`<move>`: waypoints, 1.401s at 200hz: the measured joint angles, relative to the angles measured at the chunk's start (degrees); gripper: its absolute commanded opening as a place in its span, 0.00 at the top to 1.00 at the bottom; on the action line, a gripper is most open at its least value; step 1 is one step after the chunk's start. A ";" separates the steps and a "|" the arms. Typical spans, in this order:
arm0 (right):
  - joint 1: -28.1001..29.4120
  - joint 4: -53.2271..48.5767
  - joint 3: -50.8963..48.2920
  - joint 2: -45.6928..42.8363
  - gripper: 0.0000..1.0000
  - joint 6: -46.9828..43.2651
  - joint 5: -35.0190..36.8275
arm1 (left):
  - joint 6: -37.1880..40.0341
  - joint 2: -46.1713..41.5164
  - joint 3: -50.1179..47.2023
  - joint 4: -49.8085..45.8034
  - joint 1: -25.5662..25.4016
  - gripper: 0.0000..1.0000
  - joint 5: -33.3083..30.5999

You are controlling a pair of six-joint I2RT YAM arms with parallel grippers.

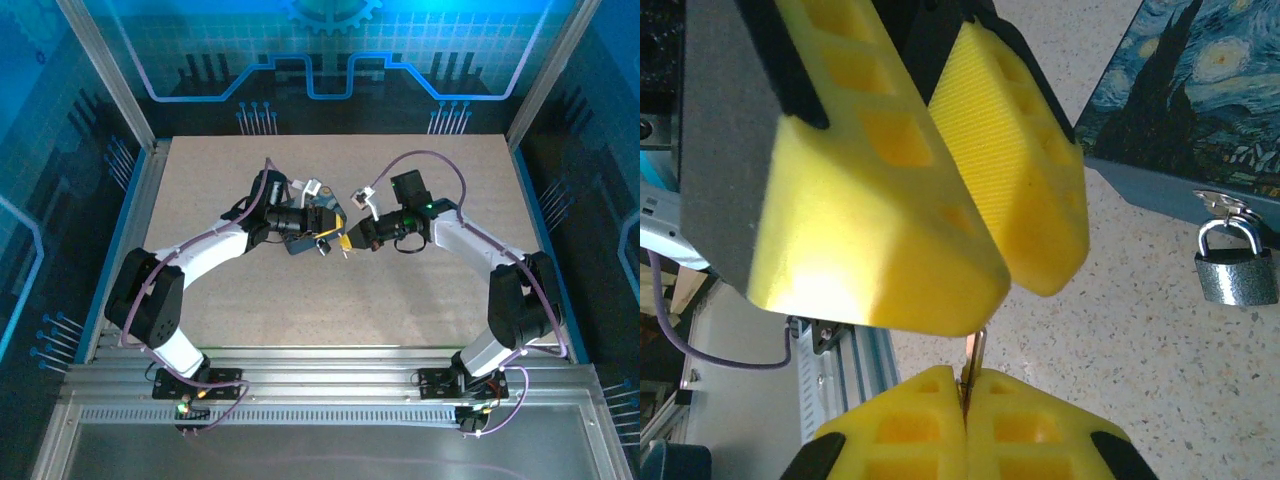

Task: Unlock the padlock with the key

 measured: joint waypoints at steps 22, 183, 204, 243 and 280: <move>0.00 0.00 0.02 0.09 1.00 0.00 0.00 | 0.00 0.00 -0.26 0.33 0.00 0.71 0.44; 0.00 -0.04 2.86 2.19 0.96 0.42 0.72 | -3.10 0.00 -2.14 2.91 -0.04 1.00 1.01; 0.00 0.00 2.91 2.34 0.88 0.61 1.03 | -3.32 0.00 -2.29 2.91 -0.07 1.00 0.17; -1.01 0.79 2.75 2.38 0.63 2.29 1.79 | -5.33 0.00 -2.84 2.93 0.42 1.00 -2.60; -5.33 1.73 -1.11 -1.05 0.59 5.44 2.62 | -6.01 0.00 -2.99 2.95 1.18 1.00 -4.63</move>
